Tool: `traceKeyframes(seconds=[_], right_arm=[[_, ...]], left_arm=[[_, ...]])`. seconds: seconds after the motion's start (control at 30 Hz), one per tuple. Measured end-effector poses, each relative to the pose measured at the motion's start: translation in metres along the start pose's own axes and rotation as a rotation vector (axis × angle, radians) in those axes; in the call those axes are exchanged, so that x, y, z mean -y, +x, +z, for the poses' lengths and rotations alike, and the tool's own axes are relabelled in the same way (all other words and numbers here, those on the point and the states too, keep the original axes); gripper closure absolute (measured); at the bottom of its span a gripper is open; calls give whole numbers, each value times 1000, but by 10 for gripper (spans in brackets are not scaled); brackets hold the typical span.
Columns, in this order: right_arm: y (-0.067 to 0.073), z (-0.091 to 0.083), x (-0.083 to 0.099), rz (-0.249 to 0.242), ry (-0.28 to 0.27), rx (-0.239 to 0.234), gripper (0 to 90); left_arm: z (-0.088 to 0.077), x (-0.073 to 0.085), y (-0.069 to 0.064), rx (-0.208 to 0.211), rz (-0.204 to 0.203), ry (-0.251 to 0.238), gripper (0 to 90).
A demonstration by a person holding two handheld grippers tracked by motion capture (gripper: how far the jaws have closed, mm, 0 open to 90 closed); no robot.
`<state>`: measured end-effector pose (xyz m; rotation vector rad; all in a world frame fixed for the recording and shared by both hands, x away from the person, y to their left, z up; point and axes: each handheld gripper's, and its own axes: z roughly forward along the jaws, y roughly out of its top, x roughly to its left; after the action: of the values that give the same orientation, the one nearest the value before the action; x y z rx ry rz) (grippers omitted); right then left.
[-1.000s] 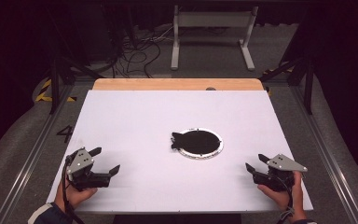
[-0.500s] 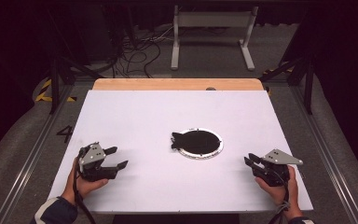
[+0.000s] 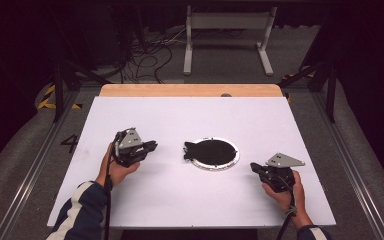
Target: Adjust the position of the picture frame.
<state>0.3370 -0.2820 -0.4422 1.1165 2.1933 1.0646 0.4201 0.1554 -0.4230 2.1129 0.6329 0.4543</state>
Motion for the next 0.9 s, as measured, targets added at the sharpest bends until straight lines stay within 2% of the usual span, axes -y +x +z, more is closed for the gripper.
traceKeyframes(seconds=[0.07,0.13,0.27,0.37,0.43,0.47,0.53,0.6,0.67,0.7,0.8,0.9], right_arm=[[4,5,-4,-9,3,-6,900],[8,11,-8,-13,7,-16,900],[13,19,-12,-19,17,-32,900],[16,25,-14,-24,31,-41,900],[18,28,-15,-30,37,-50,900],[20,29,-15,-34,39,-56,900],[21,30,-15,-36,39,-65,900],[23,31,-15,-31,40,-74,900],[25,32,-15,-39,48,-80,900],[27,33,-15,-41,50,-87,900],[32,36,-16,-53,57,-95,900],[36,40,-16,-62,72,-99,900]], left_arm=[[16,-10,-1,-3,3,-6,847],[25,-14,-2,14,0,6,861],[45,-25,-3,44,22,16,897],[58,-33,-4,71,14,28,900],[66,-39,-5,64,27,37,900],[70,-41,-5,76,22,44,900],[78,-45,-5,72,18,60,900],[84,-48,-6,82,20,78,900],[93,-50,-10,70,48,111,900],[93,-50,-10,70,48,111,900],[105,-47,-13,81,47,163,900],[107,-48,-14,98,48,160,899]])
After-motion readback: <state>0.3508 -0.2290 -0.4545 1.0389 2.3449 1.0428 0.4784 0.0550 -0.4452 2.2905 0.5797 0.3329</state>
